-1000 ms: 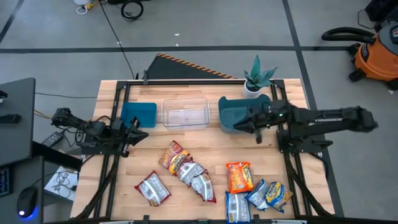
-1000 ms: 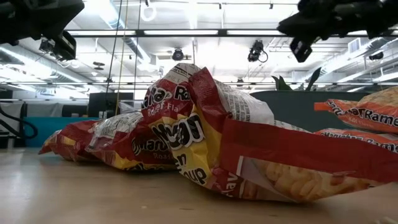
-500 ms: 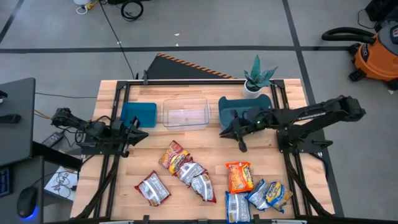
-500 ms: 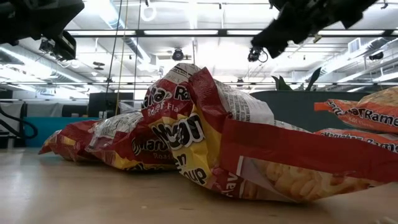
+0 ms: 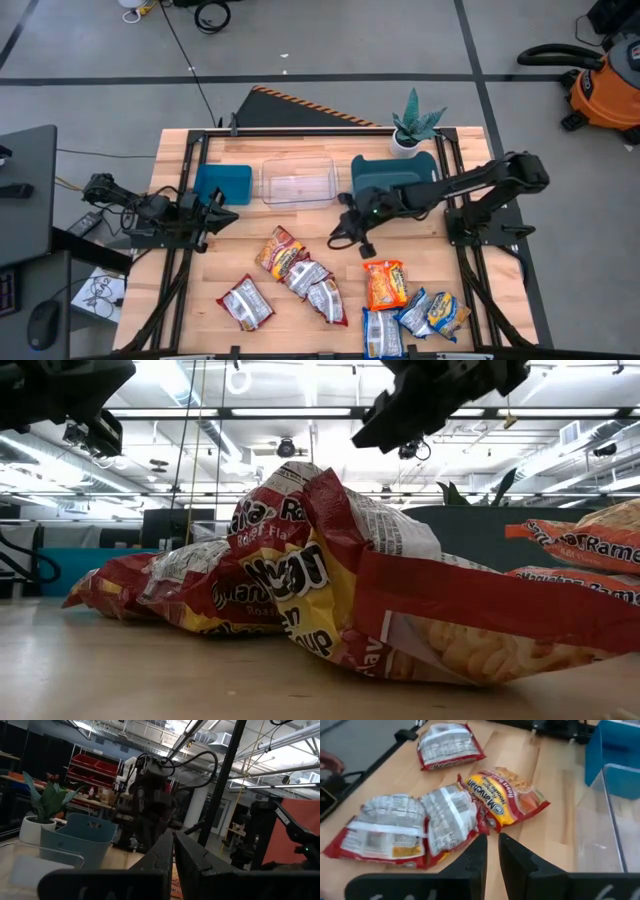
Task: Sort Maruchan noodles
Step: Put the red noodle pack into the transparent bin
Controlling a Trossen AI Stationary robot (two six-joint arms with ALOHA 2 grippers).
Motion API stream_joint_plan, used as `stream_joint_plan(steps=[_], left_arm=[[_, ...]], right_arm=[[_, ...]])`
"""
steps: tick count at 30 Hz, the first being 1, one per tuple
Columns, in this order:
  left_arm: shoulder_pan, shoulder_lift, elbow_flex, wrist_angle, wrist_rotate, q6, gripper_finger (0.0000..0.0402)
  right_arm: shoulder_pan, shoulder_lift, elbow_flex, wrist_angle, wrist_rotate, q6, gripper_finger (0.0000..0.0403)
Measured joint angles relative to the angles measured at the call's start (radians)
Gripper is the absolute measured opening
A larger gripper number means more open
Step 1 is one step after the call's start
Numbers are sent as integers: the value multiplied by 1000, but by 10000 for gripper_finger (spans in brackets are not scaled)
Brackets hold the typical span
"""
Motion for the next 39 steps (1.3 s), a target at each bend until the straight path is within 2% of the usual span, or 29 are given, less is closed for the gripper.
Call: stream_joint_plan(steps=[7, 14, 21, 29, 34, 39], left_arm=[[0, 0, 0, 0, 0, 0, 23], [0, 0, 0, -2, 0, 0, 23], [0, 0, 0, -5, 0, 0, 23], [0, 0, 0, -8, 0, 1, 23], [0, 0, 0, -8, 0, 1, 23], [0, 0, 0, -8, 0, 0, 23]], right_arm=[[28, 70, 53, -31, -25, -54, 83], [109, 110, 62, -13, -66, -48, 117], [194, 197, 74, 19, 31, -46, 134], [247, 352, 250, -41, 124, -63, 139], [230, 453, 388, -125, 127, -110, 139], [199, 533, 442, -158, 128, -164, 139]])
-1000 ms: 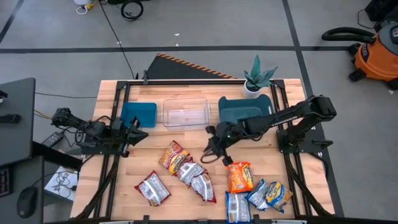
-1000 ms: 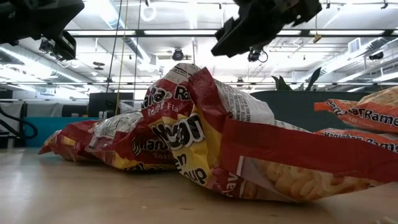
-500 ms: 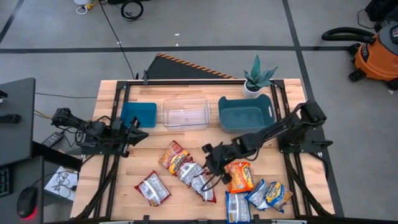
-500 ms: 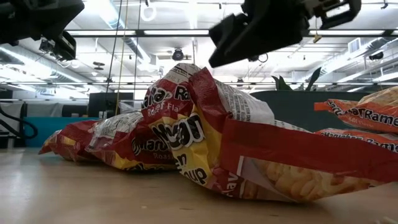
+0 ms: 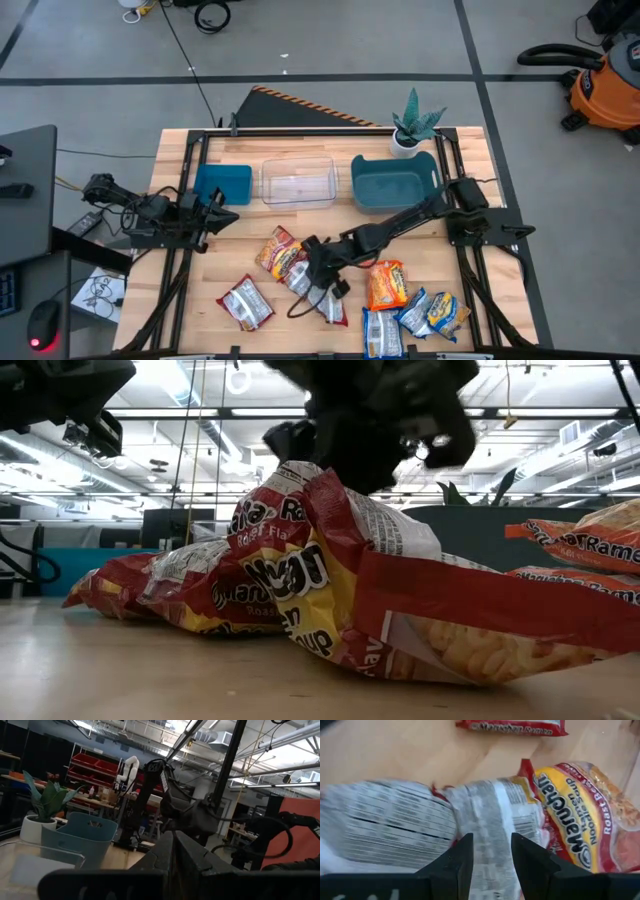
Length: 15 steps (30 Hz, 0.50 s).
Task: Sort Maruchan noodles
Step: Put the red noodle pack into the transparent bin
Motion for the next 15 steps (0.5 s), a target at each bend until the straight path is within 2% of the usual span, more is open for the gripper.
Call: stream_joint_plan(steps=[7, 15], left_arm=[[0, 0, 0, 1, 0, 0, 23], [0, 0, 0, 0, 0, 0, 23]], right_arm=[[-33, 31, 8, -36, 9, -65, 123], [-46, 30, 8, -74, -1, -65, 46]])
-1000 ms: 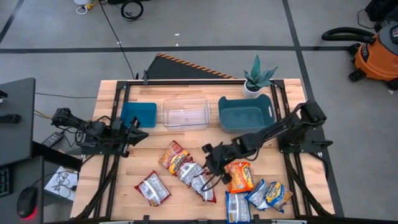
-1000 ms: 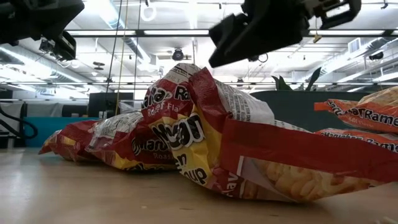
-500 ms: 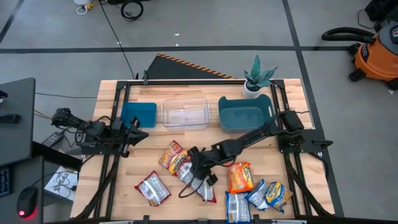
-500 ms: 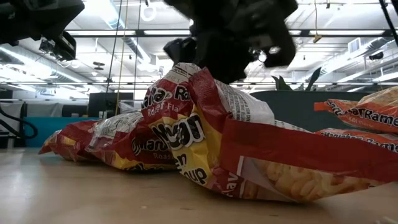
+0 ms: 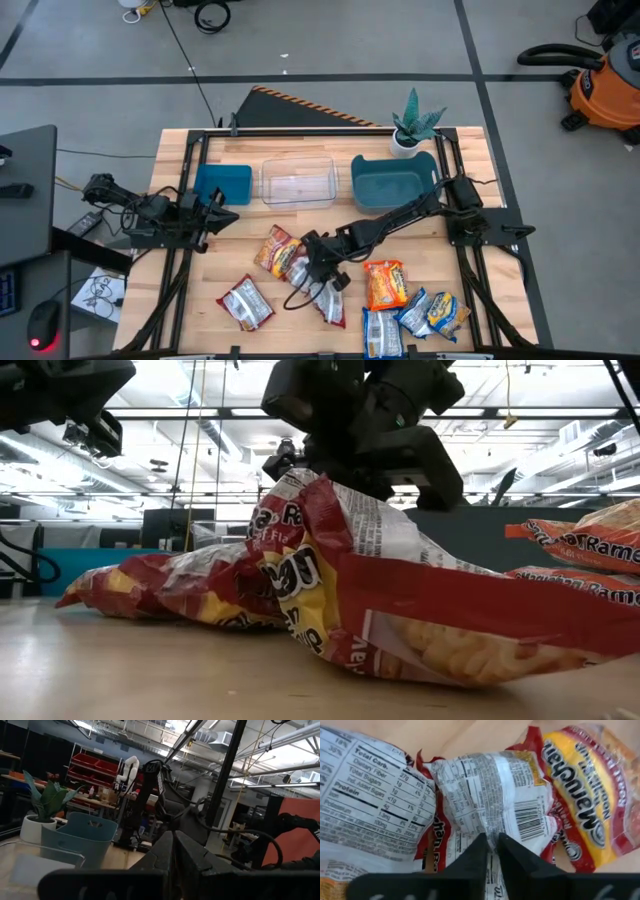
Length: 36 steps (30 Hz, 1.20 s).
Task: Sort Maruchan noodles
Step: Put the red noodle pack into the transparent bin
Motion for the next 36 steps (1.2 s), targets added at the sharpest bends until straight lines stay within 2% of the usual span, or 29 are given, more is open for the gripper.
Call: stream_joint_plan(steps=[3, 5, 12, 31, 36], left_arm=[[0, 0, 0, 1, 0, 0, 23], [0, 0, 0, 0, 0, 0, 23], [0, 0, 0, 0, 0, 0, 23], [0, 0, 0, 0, 0, 0, 23], [0, 0, 0, 0, 0, 0, 23]], right_arm=[[-1, 0, 0, -4, 0, 0, 13], [0, 0, 0, -6, 0, 0, 7], [3, -15, 0, -22, 52, 0, 8], [0, -153, -1, -95, 189, 2, 5], [1, -184, -1, -135, 292, 4, 5]])
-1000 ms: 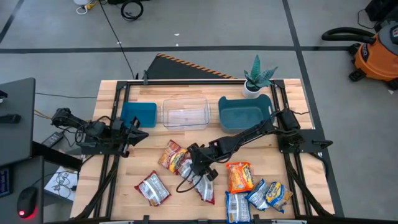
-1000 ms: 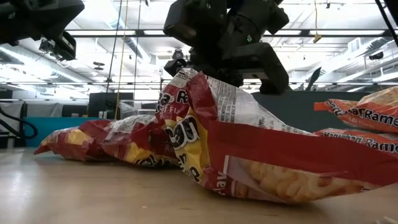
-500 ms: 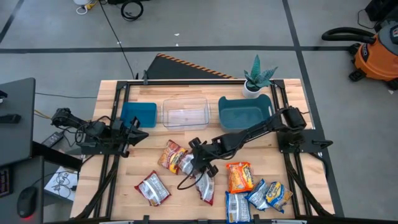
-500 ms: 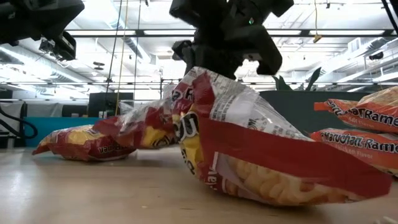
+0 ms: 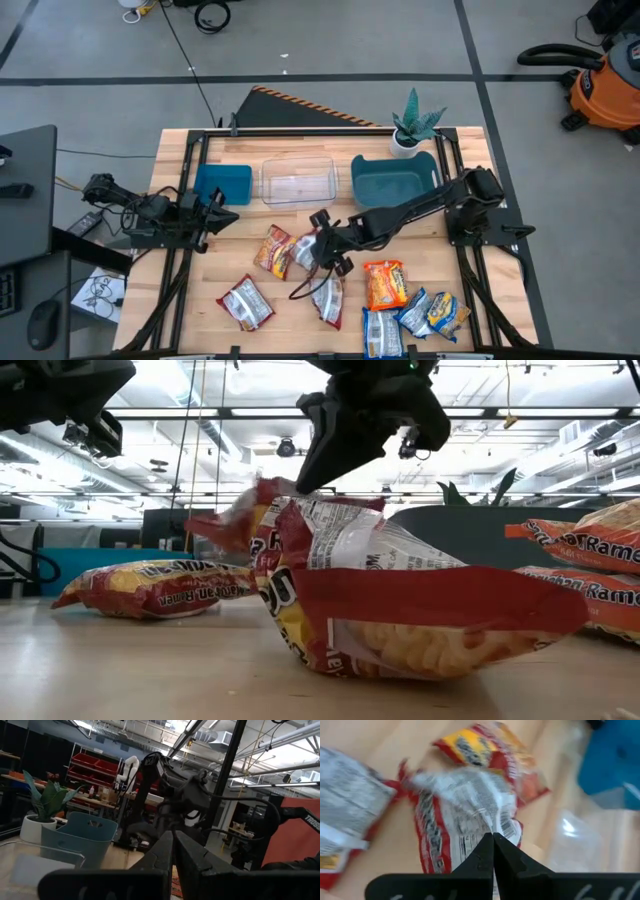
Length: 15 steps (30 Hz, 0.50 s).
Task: Sort Maruchan noodles
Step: Put the red noodle pack into the transparent bin
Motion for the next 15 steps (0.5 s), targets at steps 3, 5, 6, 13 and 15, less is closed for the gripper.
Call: stream_joint_plan(steps=[3, 5, 6, 13, 15], left_arm=[[0, 0, 0, 0, 0, 0, 23], [0, 0, 0, 0, 0, 0, 23], [0, 0, 0, 0, 0, 0, 23], [0, 0, 0, 0, 0, 0, 23], [0, 0, 0, 0, 0, 0, 23]], right_arm=[[-1, -24, 0, -2, 52, 3, 5], [0, -35, 0, 0, 89, 4, 5], [0, -40, 0, 1, 111, 3, 5], [-12, -80, 0, 55, 266, -35, 5], [-28, -93, 0, 76, 292, -53, 5]])
